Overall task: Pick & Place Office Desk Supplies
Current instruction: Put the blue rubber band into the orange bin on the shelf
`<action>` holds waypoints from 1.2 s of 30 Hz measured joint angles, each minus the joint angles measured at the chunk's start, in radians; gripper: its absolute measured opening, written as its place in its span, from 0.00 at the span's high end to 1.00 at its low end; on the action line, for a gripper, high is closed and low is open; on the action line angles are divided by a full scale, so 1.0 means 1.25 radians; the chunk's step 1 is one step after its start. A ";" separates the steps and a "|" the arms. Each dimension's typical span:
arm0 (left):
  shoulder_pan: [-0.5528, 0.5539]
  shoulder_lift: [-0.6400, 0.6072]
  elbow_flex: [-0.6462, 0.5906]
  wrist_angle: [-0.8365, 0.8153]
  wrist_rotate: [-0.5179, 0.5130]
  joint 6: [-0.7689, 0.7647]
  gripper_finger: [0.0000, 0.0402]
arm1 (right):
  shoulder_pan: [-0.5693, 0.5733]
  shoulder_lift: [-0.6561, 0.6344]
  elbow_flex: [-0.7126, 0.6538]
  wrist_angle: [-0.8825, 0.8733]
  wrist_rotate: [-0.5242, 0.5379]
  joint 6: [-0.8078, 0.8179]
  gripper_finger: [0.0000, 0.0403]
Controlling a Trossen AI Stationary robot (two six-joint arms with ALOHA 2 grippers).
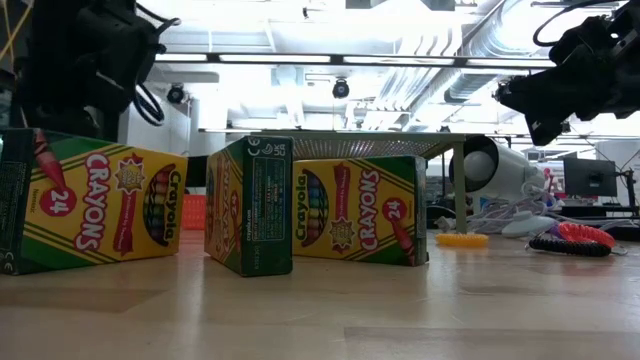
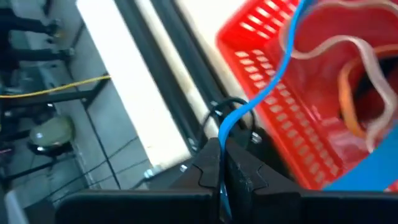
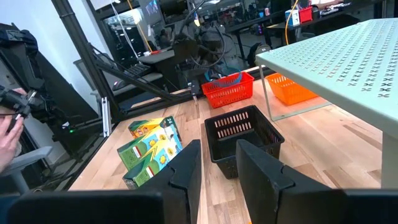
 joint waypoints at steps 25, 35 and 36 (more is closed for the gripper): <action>0.000 0.017 -0.001 0.262 -0.021 0.140 1.00 | 0.000 0.000 0.000 0.000 0.000 0.000 0.78; 0.000 0.090 -0.026 0.339 -0.020 0.111 1.00 | 0.000 0.000 0.000 0.000 0.000 0.000 0.78; 0.000 0.097 -0.026 0.348 -0.017 0.111 1.00 | 0.000 0.000 0.000 0.000 0.000 0.000 0.78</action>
